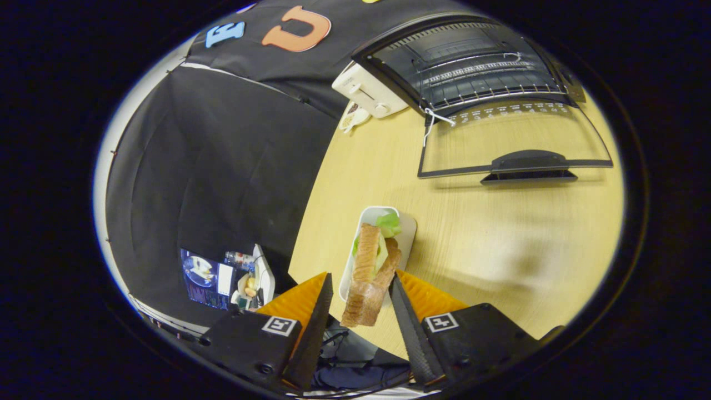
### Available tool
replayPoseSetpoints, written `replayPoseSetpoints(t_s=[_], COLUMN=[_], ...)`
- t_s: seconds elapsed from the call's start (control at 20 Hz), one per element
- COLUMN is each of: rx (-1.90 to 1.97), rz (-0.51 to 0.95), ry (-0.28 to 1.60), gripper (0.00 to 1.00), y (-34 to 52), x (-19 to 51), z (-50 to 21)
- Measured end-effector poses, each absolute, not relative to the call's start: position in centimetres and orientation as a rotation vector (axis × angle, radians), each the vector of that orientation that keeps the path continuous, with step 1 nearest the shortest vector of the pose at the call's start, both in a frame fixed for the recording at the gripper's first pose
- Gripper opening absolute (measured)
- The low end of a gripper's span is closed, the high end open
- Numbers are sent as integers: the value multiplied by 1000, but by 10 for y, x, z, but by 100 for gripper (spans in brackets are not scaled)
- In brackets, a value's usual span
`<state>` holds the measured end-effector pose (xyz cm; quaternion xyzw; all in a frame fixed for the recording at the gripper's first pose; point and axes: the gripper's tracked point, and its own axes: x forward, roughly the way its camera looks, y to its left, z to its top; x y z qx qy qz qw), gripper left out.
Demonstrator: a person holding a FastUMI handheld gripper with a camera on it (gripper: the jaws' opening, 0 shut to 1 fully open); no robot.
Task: Open the toaster oven, put the food inside, and close the toaster oven door.
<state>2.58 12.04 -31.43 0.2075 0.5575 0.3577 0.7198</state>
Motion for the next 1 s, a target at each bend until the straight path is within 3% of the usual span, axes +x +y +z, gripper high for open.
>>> replayPoseSetpoints(t_s=[0.15, 0.4, 1.0], rx=[464, 514, 721], rz=[781, 789, 863], ry=[1243, 1227, 975], gripper=[53, 38, 34], y=[123, 118, 95], x=[23, 23, 44], z=[-316, -308, -254])
